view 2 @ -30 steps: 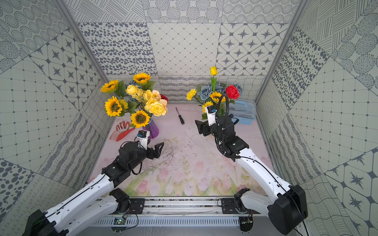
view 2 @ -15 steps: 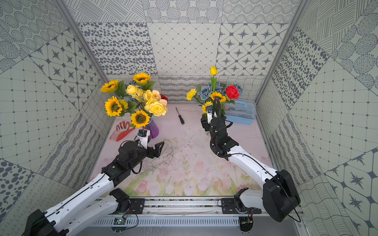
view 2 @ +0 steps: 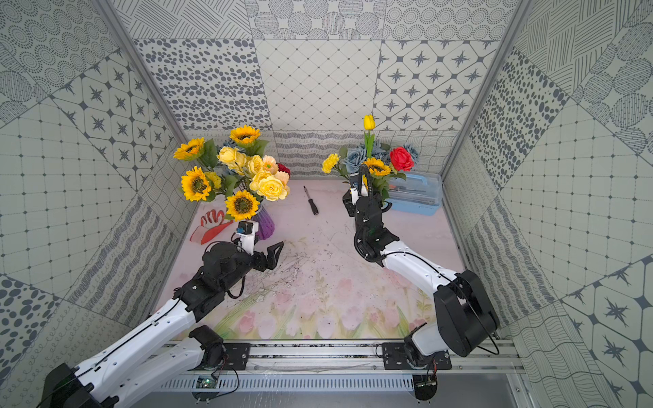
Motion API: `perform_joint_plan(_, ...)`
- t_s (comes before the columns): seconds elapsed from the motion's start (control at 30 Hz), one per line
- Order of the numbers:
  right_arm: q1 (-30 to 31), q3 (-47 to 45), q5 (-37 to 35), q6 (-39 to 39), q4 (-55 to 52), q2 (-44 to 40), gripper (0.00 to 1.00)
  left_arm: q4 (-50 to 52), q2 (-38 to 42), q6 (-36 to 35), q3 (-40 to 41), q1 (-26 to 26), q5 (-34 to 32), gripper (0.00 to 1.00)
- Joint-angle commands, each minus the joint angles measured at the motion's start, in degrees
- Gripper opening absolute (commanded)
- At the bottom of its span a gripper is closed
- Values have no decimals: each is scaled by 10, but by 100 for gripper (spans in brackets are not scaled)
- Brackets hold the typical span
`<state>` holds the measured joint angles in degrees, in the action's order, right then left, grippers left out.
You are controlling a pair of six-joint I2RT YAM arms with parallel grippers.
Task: Pick out yellow flowers from the vase
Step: Pick up the flower from the vase.
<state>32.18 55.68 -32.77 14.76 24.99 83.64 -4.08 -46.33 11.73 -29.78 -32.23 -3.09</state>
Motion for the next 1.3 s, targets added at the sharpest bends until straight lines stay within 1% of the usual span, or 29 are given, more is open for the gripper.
perform_joint_plan(0.0, 3, 21, -9, 22, 44, 8, 66, 4, 10, -17, -10, -1, 10, 97)
perform_joint_plan(0.1, 3, 25, 2, 21, 43, 9, 58, 9, 14, -19, -9, -1, 9, 95)
perform_joint_plan(0.23, 5, 40, 11, 22, 20, 7, 42, 8, 12, -17, -8, -1, 16, 93)
perform_joint_plan(0.33, 6, 54, 18, 19, -13, 3, 36, 8, 10, -14, -8, -1, 17, 93)
perform_joint_plan(0.4, 8, 56, 21, 18, -26, -4, 34, 7, 10, -13, -8, -1, 19, 93)
perform_joint_plan(0.5, 12, 62, 28, 11, -54, -22, 31, 8, 8, -13, -8, -1, 23, 93)
perform_joint_plan(0.77, 16, 104, 34, -29, -168, -77, 31, 8, -7, -20, -16, -1, 38, 94)
perform_joint_plan(1.03, 16, 124, 38, -33, -214, -107, 30, -2, -27, -20, -21, -3, 61, 95)
perform_joint_plan(1.17, 16, 124, 57, -44, -219, -118, 28, -3, -31, -21, -24, -5, 69, 95)
perform_joint_plan(1.27, 16, 151, 91, -63, -253, -127, 28, -3, -35, -27, -31, -8, 79, 95)
